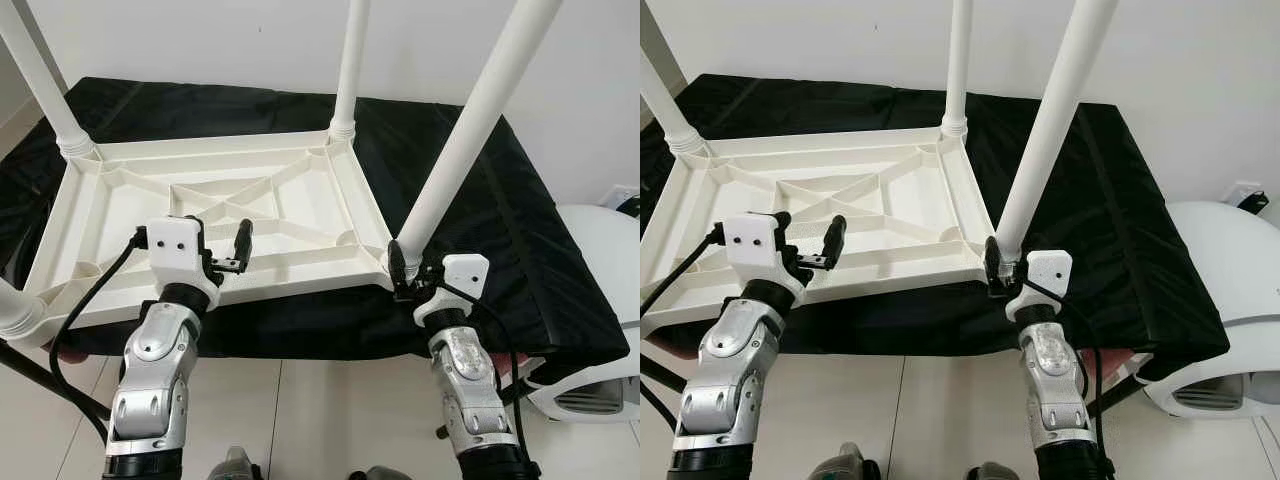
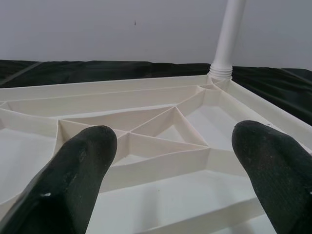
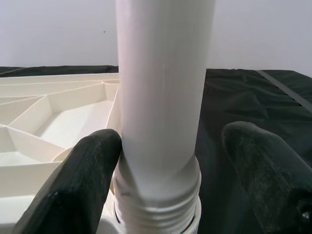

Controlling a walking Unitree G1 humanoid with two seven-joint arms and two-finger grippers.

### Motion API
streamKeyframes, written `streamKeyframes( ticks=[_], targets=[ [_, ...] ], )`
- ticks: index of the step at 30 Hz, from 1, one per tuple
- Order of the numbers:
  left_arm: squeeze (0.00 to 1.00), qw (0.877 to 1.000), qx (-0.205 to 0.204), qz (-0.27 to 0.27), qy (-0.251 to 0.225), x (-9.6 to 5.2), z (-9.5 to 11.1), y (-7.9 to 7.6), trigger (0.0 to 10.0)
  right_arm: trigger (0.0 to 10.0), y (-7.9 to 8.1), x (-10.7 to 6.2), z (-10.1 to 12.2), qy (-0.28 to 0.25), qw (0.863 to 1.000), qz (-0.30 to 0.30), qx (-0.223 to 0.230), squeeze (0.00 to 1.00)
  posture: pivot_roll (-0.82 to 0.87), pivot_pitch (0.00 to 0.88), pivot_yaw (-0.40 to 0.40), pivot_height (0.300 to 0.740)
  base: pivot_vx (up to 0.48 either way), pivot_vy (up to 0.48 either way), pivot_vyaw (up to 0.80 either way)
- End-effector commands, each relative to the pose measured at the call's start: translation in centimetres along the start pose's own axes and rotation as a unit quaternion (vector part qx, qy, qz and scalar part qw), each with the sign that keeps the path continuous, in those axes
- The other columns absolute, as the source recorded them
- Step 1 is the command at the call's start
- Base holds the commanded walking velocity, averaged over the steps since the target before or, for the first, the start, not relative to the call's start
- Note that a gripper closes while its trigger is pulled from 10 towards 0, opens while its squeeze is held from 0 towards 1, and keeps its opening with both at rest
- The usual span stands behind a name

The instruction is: Building children table

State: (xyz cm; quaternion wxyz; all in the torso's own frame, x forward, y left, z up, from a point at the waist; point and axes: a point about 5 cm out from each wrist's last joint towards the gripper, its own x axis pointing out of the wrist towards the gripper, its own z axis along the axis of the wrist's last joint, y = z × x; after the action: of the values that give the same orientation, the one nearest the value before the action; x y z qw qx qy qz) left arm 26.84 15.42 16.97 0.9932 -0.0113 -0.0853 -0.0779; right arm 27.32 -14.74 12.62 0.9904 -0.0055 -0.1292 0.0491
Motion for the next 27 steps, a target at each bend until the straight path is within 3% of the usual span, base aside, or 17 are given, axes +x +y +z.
streamKeyframes(
  ticks=[1,27],
  targets=[
    [0.00,0.999,0.003,0.032,0.001,0.08,-0.17,0.47,10.0,10.0,-0.18,-0.15,0.14,-0.005,1.000,0.002,-0.007,0.00,0.02,0.007,0.011,0.740,0.000,0.000,0.00],
    [0.00,0.999,0.008,0.035,-0.006,0.09,0.11,0.61,10.0,10.0,0.46,0.35,0.34,-0.012,1.000,0.023,0.004,0.00,0.04,0.006,0.002,0.740,0.000,0.000,0.00]
  ],
)
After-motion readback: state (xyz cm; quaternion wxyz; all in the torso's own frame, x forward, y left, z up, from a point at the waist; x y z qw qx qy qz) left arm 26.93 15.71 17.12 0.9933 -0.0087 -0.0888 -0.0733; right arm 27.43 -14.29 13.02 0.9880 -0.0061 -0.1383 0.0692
